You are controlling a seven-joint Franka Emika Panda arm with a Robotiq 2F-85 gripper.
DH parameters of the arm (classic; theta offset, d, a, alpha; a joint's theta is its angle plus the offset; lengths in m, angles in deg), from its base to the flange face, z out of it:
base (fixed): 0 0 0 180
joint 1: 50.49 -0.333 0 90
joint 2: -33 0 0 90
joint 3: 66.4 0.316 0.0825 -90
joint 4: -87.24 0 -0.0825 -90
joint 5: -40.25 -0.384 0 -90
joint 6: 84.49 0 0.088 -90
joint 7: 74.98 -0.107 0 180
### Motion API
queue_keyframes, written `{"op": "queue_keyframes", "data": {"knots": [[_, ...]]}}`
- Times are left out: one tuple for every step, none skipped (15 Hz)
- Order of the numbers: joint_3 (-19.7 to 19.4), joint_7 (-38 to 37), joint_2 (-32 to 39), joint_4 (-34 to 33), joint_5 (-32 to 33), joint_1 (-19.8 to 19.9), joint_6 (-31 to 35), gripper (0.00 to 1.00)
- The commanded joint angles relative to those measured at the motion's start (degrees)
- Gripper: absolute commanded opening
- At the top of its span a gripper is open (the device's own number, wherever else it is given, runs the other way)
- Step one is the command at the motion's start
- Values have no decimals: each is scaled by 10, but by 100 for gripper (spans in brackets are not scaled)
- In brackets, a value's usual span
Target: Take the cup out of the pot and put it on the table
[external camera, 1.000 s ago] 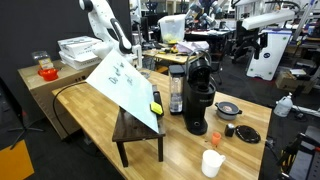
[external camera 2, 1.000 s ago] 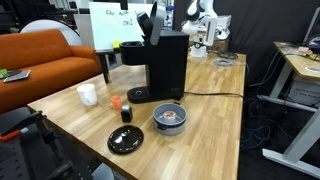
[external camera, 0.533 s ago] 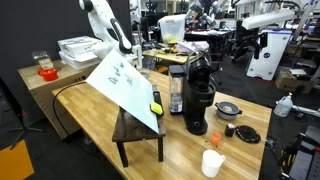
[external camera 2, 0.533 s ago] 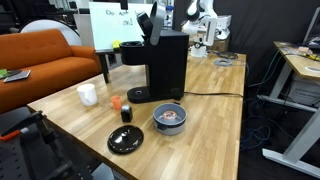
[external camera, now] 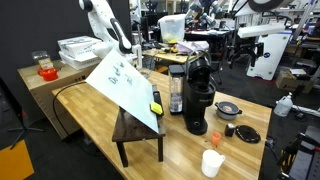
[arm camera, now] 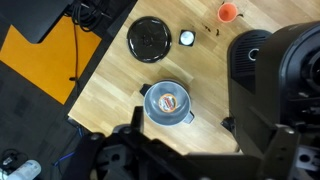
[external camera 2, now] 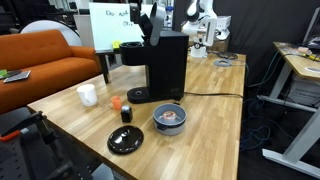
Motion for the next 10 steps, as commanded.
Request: {"op": "queue_keyframes", "data": {"knots": [[-15,7,31,7,-20,6,66,100],[-19,12,44,5,-27,6,80,100],[-22,12,59,2,-26,5,91,100],[-25,8,71,-1,-21,4,99,100],[-29,-1,86,-5,-12,4,102,100],[-35,-13,99,-9,-2,4,105,100],[-43,-28,111,-12,9,4,102,100],[-52,-44,123,-15,21,4,106,100],[-48,-18,107,-3,4,0,99,100],[-52,-20,115,-3,6,0,99,100]]}}
